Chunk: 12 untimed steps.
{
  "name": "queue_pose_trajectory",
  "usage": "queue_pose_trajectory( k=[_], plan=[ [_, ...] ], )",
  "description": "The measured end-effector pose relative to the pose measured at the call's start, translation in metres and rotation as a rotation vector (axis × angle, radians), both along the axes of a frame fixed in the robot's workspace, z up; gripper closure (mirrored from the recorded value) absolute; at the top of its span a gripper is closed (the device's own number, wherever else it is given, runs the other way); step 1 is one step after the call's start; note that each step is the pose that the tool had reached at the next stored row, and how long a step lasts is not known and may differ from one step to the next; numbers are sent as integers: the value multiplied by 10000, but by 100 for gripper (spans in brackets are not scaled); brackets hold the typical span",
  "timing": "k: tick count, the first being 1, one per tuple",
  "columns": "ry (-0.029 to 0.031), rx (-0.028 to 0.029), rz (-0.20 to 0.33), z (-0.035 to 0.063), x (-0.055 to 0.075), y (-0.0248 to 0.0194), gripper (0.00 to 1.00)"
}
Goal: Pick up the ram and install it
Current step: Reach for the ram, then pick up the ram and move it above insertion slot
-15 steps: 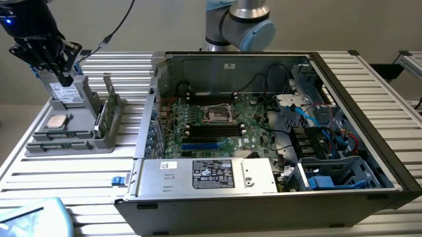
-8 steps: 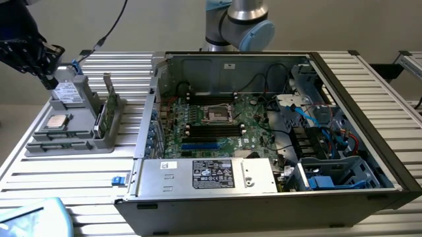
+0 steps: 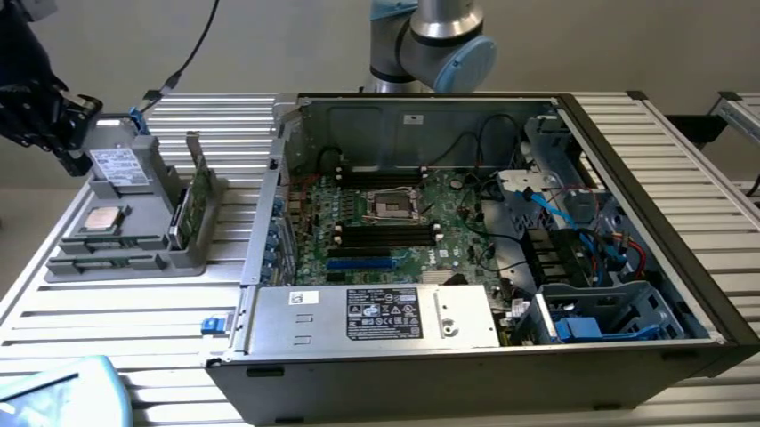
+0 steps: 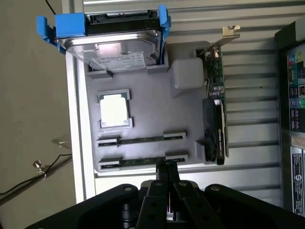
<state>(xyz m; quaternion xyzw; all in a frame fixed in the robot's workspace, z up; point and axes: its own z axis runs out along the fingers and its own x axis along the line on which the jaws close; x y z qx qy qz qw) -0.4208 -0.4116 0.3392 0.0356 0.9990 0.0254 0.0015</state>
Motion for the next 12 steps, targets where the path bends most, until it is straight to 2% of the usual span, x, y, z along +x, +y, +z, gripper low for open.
queue_pose_trajectory(
  k=[3, 12],
  plan=[
    [4, 1, -1, -36, -11, 2, 90],
    [6, 0, 1, -36, -11, 2, 90]
  ],
)
